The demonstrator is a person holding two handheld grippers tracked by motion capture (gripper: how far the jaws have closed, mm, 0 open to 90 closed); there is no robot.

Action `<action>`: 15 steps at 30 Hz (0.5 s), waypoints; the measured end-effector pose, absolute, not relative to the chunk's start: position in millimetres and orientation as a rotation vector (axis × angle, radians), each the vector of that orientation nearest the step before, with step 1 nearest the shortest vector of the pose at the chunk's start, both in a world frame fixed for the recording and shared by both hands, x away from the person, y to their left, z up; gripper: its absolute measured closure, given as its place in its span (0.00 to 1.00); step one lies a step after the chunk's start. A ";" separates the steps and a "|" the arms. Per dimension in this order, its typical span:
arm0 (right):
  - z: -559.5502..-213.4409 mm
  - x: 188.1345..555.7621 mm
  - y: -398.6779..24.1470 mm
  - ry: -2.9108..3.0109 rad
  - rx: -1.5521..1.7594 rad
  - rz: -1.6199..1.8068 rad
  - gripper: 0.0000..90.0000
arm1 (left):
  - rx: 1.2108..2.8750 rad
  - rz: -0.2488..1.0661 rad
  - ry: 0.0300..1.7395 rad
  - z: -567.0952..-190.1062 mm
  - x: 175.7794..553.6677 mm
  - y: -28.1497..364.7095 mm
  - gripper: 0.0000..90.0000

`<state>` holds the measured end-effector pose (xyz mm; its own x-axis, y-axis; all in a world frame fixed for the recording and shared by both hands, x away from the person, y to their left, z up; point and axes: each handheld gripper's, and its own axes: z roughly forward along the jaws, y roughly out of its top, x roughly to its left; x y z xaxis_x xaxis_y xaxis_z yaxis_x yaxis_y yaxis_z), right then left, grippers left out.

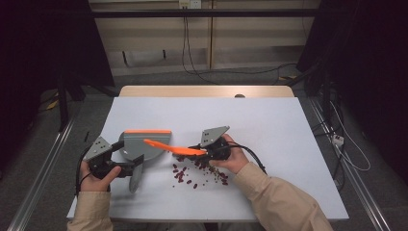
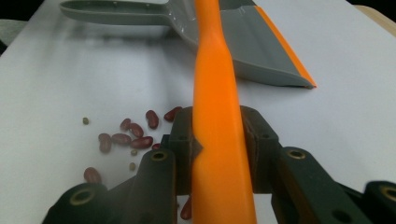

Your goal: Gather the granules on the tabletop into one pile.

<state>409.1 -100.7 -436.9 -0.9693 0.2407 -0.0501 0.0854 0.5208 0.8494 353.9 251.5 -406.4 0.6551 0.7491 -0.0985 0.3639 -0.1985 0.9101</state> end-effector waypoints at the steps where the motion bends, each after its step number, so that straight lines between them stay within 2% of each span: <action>1: -435.8 410.1 -100.8 2.590 0.298 1.446 0.78 | 1.807 0.452 0.889 -406.4 354.0 251.5 0.05; 15: -429.0 431.1 -77.4 2.546 0.384 1.481 0.79 | 1.808 0.449 0.889 -407.2 355.0 250.7 0.05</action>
<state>431.1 -77.4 -429.0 -0.9522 0.3048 -0.0182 0.1350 0.4736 0.8703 355.0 250.7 -407.2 0.6568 0.7475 -0.0991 0.3645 -0.1998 0.9095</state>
